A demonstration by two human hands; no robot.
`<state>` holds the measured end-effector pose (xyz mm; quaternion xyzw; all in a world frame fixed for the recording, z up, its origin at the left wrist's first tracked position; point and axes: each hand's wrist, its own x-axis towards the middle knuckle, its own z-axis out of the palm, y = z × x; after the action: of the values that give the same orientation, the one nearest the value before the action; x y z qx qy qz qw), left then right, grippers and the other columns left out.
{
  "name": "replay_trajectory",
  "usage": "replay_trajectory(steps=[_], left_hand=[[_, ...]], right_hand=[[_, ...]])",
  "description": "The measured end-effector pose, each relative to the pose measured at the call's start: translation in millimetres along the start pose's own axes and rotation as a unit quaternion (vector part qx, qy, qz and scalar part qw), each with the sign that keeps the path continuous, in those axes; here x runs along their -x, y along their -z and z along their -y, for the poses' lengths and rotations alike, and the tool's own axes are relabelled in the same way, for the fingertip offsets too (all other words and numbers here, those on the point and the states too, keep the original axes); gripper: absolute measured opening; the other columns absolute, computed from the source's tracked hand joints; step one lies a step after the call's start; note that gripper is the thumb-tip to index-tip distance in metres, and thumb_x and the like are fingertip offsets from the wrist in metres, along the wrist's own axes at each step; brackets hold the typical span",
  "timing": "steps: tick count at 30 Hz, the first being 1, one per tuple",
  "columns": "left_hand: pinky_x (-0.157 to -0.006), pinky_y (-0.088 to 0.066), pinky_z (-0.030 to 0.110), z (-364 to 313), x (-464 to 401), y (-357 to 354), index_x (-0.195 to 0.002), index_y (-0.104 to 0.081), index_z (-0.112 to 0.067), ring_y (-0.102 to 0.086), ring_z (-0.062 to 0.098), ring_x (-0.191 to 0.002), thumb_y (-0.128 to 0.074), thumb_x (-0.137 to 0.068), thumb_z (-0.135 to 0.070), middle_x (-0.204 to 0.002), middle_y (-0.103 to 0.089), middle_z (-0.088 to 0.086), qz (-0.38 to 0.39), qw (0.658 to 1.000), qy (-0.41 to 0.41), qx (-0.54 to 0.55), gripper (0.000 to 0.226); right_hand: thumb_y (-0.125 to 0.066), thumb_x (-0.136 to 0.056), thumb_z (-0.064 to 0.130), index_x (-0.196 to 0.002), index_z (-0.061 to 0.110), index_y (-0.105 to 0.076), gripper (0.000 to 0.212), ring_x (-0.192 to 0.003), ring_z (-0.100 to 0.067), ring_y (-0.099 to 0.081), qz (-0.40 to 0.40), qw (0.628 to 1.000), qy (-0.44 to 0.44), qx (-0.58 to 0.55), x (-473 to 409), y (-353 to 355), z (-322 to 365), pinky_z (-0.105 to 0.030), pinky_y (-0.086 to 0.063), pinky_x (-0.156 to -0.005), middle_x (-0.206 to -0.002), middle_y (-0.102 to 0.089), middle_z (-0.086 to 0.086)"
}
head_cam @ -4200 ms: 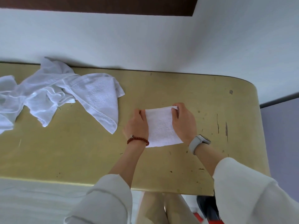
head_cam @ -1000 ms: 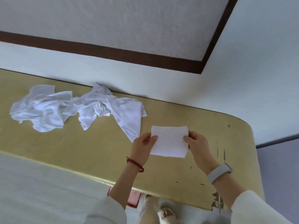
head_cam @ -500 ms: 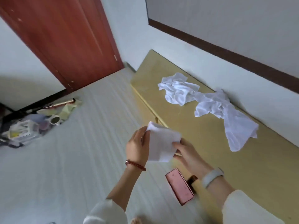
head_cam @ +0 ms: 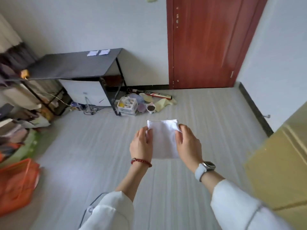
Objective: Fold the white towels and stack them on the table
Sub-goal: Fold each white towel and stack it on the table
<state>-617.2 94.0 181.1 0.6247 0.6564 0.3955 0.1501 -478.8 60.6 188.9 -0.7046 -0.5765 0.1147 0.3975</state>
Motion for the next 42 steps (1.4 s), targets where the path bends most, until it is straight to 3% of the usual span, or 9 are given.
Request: replay_trajectory(steps=[8, 12, 15, 17, 19, 25, 34, 38, 42], left_hand=[[-0.068, -0.042, 0.033, 94, -167, 9, -0.106, -0.061, -0.012, -0.058, 0.034, -0.085, -0.047, -0.094, -0.027, -0.093, -0.065, 0.009, -0.029, 0.997, 0.07, -0.027, 0.023], [-0.065, -0.041, 0.032, 139, -281, 7, -0.101, -0.062, -0.013, -0.058, 0.03, -0.081, -0.05, -0.093, -0.026, -0.085, -0.064, 0.008, -0.043, 0.994, 0.1, -0.001, 0.019], [-0.069, -0.045, 0.033, 168, -371, 15, -0.1, -0.063, -0.013, -0.058, 0.029, -0.083, -0.052, -0.092, -0.026, -0.082, -0.062, 0.006, -0.052, 0.99, 0.131, 0.014, 0.019], [-0.066, -0.042, 0.029, 188, -425, 29, -0.098, -0.064, -0.012, -0.057, 0.027, -0.079, -0.053, -0.091, -0.025, -0.078, -0.058, 0.002, -0.073, 0.985, 0.155, 0.033, 0.018], [-0.064, -0.038, 0.025, 212, -472, 47, -0.098, -0.064, -0.011, -0.053, 0.022, -0.076, -0.054, -0.091, -0.023, -0.078, -0.056, 0.001, -0.092, 0.979, 0.176, 0.044, 0.017], [-0.07, -0.041, 0.026, 317, -592, 89, -0.105, -0.063, -0.005, -0.054, 0.022, -0.079, -0.052, -0.092, -0.017, -0.089, -0.06, 0.006, -0.123, 0.968, 0.21, 0.066, 0.021], [-0.071, -0.039, 0.019, 481, -794, 128, -0.111, -0.06, -0.004, -0.056, 0.021, -0.084, -0.046, -0.094, -0.01, -0.096, -0.062, 0.006, -0.038, 0.977, 0.199, 0.059, 0.023], [-0.063, -0.03, 0.013, 517, -885, 128, -0.108, -0.062, -0.005, -0.051, 0.019, -0.081, -0.05, -0.092, -0.01, -0.092, -0.059, 0.004, -0.012, 0.977, 0.205, 0.055, 0.021], [-0.064, -0.033, 0.016, 545, -976, 106, -0.101, -0.063, -0.008, -0.052, 0.018, -0.081, -0.053, -0.09, -0.013, -0.087, -0.059, 0.001, 0.027, 0.971, 0.221, 0.089, 0.016]], right_hand=[[-0.043, -0.093, 0.012, -0.106, 0.006, -0.053, 0.017, -0.082, -0.025, -0.053, 0.11, 0.99, 0.02, -0.084, -137, -143, 66, -0.026, -0.031, -0.065, -0.091, -0.059, -0.004], [-0.043, -0.092, 0.008, -0.098, 0.014, -0.05, 0.011, -0.059, -0.007, -0.042, 0.148, 0.981, 0.03, -0.126, -231, -222, 98, -0.021, -0.027, -0.053, -0.068, -0.045, 0.01], [-0.045, -0.091, 0.006, -0.082, 0.008, -0.049, 0.01, -0.053, -0.004, -0.041, 0.178, 0.973, 0.044, -0.137, -310, -284, 131, -0.019, -0.031, -0.054, -0.062, -0.044, 0.005], [-0.047, -0.091, 0.006, -0.083, 0.001, -0.053, 0.011, -0.06, -0.007, -0.046, 0.198, 0.968, 0.054, -0.144, -357, -325, 160, -0.016, -0.033, -0.055, -0.068, -0.052, -0.006], [-0.049, -0.091, 0.008, -0.093, -0.003, -0.056, 0.012, -0.07, -0.021, -0.051, 0.217, 0.962, 0.071, -0.152, -395, -369, 191, -0.02, -0.033, -0.056, -0.079, -0.059, -0.015], [-0.053, -0.09, 0.009, -0.102, -0.001, -0.057, 0.017, -0.082, -0.02, -0.052, 0.267, 0.944, 0.088, -0.172, -468, -509, 277, -0.017, -0.029, -0.063, -0.089, -0.057, -0.006], [-0.049, -0.087, 0.008, -0.101, 0.009, -0.059, 0.017, -0.086, -0.02, -0.054, 0.337, 0.929, 0.02, -0.153, -586, -712, 387, -0.023, -0.034, -0.068, -0.091, -0.059, -0.001], [-0.053, -0.087, 0.01, -0.101, 0.009, -0.06, 0.016, -0.082, -0.016, -0.053, 0.322, 0.935, -0.02, -0.144, -642, -766, 417, -0.021, -0.034, -0.069, -0.089, -0.059, 0.001], [-0.055, -0.087, 0.013, -0.1, 0.009, -0.06, 0.015, -0.087, -0.016, -0.054, 0.304, 0.941, -0.053, -0.137, -709, -817, 427, -0.024, -0.038, -0.074, -0.09, -0.06, 0.001]])
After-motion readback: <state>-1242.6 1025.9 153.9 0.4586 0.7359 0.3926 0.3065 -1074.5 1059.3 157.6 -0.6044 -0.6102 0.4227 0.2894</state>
